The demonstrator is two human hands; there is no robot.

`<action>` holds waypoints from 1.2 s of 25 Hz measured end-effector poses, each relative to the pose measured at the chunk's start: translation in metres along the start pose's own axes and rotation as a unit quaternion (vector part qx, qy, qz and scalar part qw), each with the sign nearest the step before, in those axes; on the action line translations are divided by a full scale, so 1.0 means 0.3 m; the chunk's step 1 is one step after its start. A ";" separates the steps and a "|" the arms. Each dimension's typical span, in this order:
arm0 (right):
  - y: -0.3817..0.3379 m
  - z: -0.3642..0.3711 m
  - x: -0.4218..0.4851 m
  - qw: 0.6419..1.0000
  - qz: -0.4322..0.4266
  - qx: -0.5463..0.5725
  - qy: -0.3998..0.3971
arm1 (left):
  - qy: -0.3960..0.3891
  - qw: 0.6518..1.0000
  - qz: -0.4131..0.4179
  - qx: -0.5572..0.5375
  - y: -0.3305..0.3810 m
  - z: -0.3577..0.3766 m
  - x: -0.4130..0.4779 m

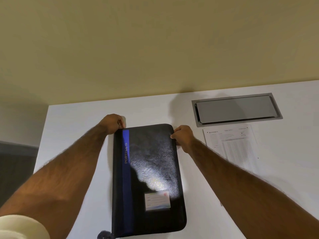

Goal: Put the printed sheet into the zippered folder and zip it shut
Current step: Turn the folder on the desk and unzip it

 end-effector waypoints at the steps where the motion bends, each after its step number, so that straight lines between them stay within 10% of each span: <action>1: -0.002 -0.002 -0.001 1.000 0.000 0.003 -0.001 | -0.009 1.000 -0.001 0.027 0.014 0.009 0.006; 22: 0.022 -0.034 -0.023 0.996 0.018 0.088 0.027 | -0.038 0.965 -0.176 0.192 0.030 0.041 0.076; 25: -0.042 -0.022 -0.067 0.947 -0.096 -0.303 0.033 | 0.002 0.964 -0.167 0.206 0.047 0.015 0.063; 30: -0.052 -0.053 -0.070 0.973 -0.084 -0.207 0.054 | 0.008 0.978 -0.156 0.138 0.071 0.025 0.061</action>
Point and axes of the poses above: each hand's wrist, its own x-axis towards the middle knuckle, its own z-axis out of the palm, y = z × x, the point moved 10 cm from there along x, towards the middle knuckle, and after that the axes turned 2 degrees about x, right-handed, at the moved point
